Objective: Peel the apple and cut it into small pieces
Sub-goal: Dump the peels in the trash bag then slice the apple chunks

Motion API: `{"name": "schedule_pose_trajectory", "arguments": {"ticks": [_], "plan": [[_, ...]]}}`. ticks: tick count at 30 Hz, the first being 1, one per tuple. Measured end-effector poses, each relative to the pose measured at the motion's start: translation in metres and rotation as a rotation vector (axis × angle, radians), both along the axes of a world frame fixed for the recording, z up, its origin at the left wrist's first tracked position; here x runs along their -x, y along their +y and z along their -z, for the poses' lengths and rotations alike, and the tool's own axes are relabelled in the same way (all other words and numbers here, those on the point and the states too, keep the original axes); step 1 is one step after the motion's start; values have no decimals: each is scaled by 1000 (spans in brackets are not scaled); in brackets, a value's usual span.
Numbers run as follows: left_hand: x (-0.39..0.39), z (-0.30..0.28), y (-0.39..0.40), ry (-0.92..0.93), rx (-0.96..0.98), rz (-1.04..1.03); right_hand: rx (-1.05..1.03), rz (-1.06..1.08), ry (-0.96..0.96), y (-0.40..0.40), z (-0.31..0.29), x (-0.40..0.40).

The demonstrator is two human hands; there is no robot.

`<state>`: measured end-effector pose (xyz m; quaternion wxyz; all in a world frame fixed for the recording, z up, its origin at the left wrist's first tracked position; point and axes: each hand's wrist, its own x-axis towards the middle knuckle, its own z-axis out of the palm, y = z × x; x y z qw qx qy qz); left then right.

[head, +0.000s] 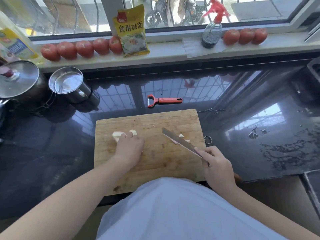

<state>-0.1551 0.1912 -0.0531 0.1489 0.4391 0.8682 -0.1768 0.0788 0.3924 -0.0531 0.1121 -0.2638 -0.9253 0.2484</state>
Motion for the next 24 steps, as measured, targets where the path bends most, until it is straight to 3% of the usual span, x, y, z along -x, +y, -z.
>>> {"name": "schedule_pose_trajectory", "arguments": {"ticks": [4, 8, 12, 15, 24], "plan": [[-2, -8, 8, -43, -117, -62, 28, 48, 9, 0, -1, 4], [-18, -3, 19, -258, -369, -322, 64, 97, -11, -6, -2, 6], [-5, 4, 39, -247, -519, -420, 111, 123, -32, -10, -7, 4], [24, 9, 57, -296, -496, -470, 150, 140, -26, -9, -13, 6], [51, 12, 82, -351, -350, -327, 189, 226, -26, -6, -22, -7]]}}
